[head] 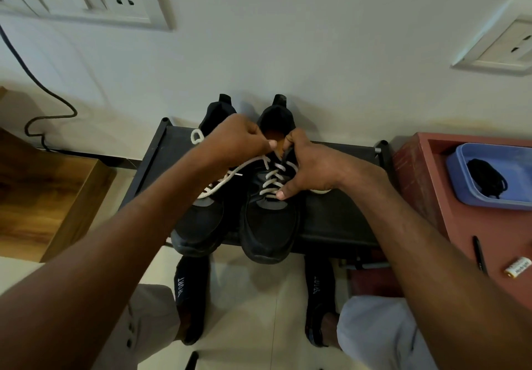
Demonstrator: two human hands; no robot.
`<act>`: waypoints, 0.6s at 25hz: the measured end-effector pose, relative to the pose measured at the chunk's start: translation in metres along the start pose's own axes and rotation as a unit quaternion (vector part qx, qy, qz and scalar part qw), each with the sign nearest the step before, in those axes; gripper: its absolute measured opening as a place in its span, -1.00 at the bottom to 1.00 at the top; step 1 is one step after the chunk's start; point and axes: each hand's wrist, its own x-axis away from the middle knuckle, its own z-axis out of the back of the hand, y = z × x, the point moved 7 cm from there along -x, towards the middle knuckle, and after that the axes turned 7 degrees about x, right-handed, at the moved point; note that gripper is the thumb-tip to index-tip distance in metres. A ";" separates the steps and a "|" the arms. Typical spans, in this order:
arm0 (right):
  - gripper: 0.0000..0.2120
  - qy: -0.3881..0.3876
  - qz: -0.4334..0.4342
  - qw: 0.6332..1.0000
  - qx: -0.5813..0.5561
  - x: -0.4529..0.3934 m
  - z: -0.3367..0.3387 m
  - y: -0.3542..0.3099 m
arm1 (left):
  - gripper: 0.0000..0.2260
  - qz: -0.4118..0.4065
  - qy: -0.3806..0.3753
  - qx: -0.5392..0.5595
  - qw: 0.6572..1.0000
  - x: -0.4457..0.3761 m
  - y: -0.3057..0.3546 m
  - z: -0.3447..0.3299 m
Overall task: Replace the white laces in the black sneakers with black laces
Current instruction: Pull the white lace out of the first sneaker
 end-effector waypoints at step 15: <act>-0.16 -0.004 -0.009 1.000 -0.010 0.002 -0.002 -0.002 | -0.71 0.073 -0.093 0.168 0.979 0.003 -0.002 -0.002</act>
